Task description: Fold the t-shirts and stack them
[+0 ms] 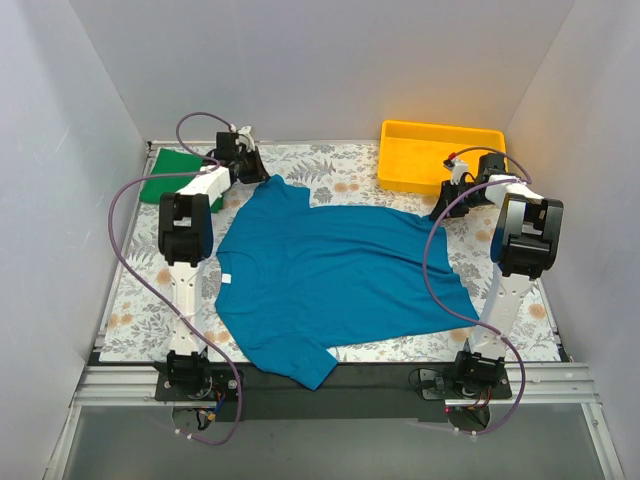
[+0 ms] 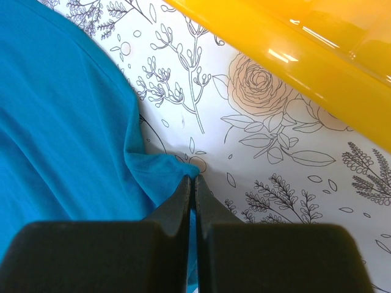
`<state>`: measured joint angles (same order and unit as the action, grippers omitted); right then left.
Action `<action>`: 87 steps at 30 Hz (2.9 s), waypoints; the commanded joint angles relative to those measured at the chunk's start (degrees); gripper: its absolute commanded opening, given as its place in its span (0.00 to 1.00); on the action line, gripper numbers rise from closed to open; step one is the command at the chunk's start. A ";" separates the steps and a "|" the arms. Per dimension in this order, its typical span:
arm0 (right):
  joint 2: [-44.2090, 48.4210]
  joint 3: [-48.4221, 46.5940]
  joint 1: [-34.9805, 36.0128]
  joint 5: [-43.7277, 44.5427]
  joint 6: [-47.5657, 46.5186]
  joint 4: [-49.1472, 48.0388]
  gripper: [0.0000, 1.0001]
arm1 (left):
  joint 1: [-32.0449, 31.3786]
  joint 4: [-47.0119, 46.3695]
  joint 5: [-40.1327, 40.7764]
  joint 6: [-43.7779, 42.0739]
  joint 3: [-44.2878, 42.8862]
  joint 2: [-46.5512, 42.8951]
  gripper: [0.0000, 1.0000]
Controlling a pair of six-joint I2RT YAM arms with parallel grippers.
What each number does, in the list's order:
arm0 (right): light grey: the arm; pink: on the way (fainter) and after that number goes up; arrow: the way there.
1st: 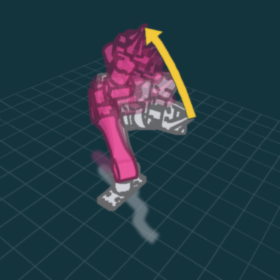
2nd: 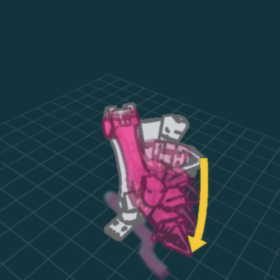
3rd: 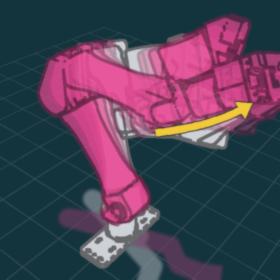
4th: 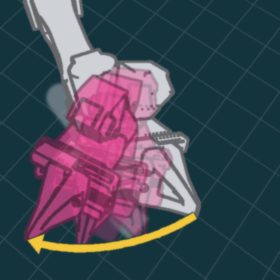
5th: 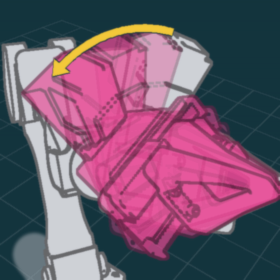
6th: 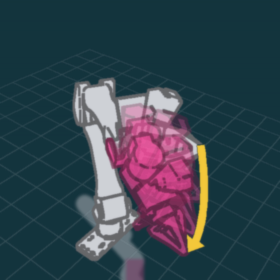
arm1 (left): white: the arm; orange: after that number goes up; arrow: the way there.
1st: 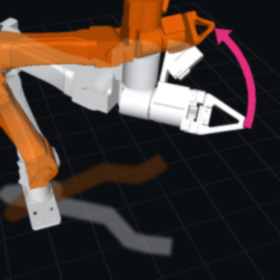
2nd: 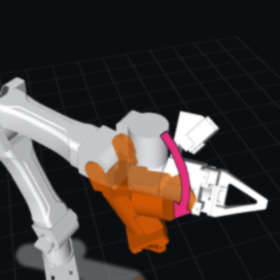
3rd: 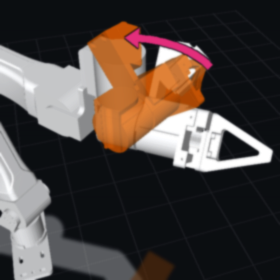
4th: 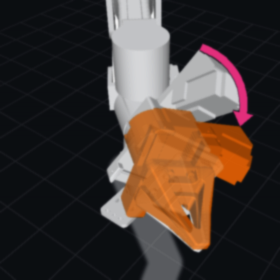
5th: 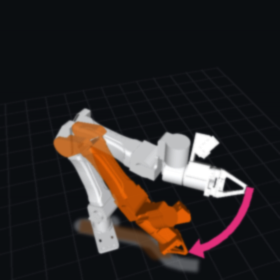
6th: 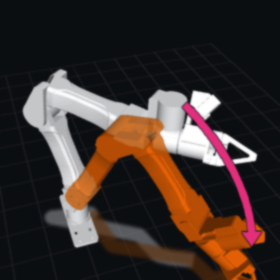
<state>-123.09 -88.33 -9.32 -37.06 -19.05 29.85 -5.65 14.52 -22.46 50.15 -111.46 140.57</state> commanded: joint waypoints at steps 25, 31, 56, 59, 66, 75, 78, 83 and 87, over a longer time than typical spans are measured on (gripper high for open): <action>9.88 3.08 -3.77 -11.37 -5.38 1.27 0.01 | 3.28 -18.39 0.49 0.82 27.96 -29.91 0.00; 12.69 4.57 -3.86 -15.15 -7.58 1.53 0.01 | 3.98 -19.97 -0.22 1.70 32.44 -35.19 0.00; 5.05 -15.29 -0.35 -9.52 -5.56 2.06 0.01 | 9.34 -19.80 -5.57 6.63 28.05 -33.44 0.00; 4.96 -14.68 -0.35 -9.52 -6.00 2.06 0.01 | 9.34 -19.89 -6.98 6.71 27.52 -32.56 0.00; 6.45 -11.86 -0.35 -9.96 -6.88 1.79 0.01 | 9.43 -20.85 -8.39 6.63 29.54 -32.55 0.00; 6.63 -8.35 -0.35 -13.83 -8.37 1.53 0.01 | 9.34 -24.36 -10.68 7.42 36.92 -38.00 0.00; 6.11 -8.08 -0.35 -15.23 -8.55 1.53 0.01 | 9.43 -24.81 -11.29 7.77 38.59 -39.50 0.00; 6.89 -7.29 -0.35 -17.52 -10.57 1.53 0.01 | 9.43 -26.12 -12.52 8.56 42.28 -42.57 0.00; 7.42 -7.29 -0.26 -19.01 -11.89 1.44 0.01 | 9.34 -26.74 -12.96 8.82 44.22 -45.21 0.00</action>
<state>-117.99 -95.85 -9.34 -52.56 -28.84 31.57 3.75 -9.89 -33.91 58.72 -68.38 100.51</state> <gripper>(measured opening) 0.029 0.009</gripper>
